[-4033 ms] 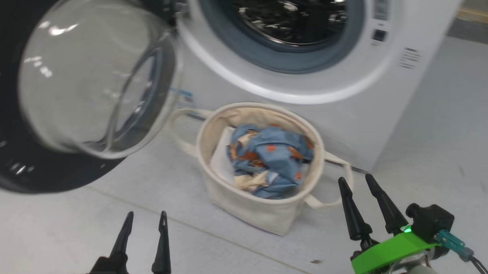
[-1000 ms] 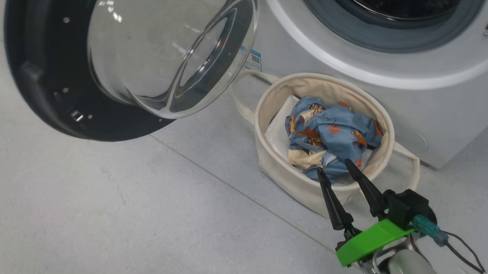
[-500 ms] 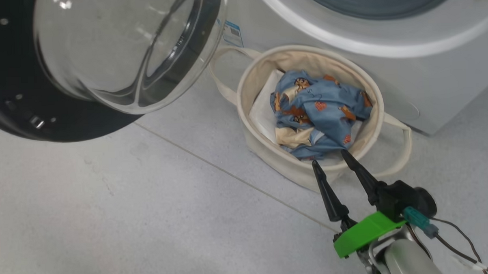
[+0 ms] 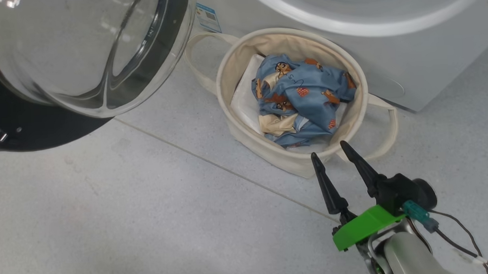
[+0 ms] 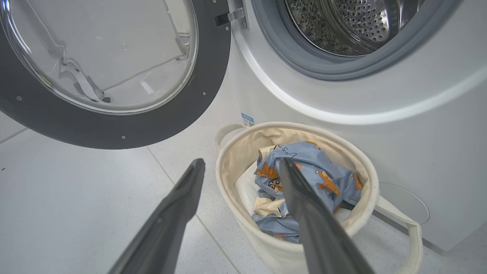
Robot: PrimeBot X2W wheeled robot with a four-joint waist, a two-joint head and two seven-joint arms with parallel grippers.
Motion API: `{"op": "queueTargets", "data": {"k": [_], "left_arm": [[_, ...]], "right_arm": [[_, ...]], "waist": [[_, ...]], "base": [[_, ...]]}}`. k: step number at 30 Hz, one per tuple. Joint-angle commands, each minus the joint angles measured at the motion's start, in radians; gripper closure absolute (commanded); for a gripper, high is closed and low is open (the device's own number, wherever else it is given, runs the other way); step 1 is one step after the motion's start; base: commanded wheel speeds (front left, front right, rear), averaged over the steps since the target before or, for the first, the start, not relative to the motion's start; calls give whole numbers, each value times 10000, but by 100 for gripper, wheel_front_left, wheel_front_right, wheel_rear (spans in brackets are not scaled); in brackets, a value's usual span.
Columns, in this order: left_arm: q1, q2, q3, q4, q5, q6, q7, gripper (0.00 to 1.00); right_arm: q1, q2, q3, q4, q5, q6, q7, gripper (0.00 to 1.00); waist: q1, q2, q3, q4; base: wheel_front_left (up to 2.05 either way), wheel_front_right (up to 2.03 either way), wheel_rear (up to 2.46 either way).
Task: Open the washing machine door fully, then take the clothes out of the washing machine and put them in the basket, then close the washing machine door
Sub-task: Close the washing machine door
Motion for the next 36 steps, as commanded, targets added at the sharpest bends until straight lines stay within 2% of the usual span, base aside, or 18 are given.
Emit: {"op": "queueTargets", "data": {"k": [1, 13, 25, 32, 36], "left_arm": [[-296, 741, 233, -132, -7, -106, 120, 100], [-677, 451, -144, 399, 39, -173, 1030, 100], [-334, 200, -1030, -255, 818, -200, 1633, 100], [252, -74, -1422, -1297, 1061, -207, 2087, 100], [1139, -238, -1761, -2886, 1445, -209, 2242, 100]], "right_arm": [[-241, 61, 324, -366, -81, 2, -122, 0], [-380, 61, 292, -425, -69, 2, -122, 0], [-465, 61, 367, -406, 77, 2, -122, 0], [-475, 61, 380, -357, 305, 2, -122, 0], [-503, 61, 104, -442, 380, 2, -122, 0]], "waist": [[0, 0, 75, -66], [0, 0, 194, -203], [0, 0, 99, -155], [0, 0, -181, -282], [0, 0, -319, -375]], "base": [[0, 0, 0], [0, 0, 0], [0, 0, 0], [0, 0, 0], [0, 0, 0]]}}
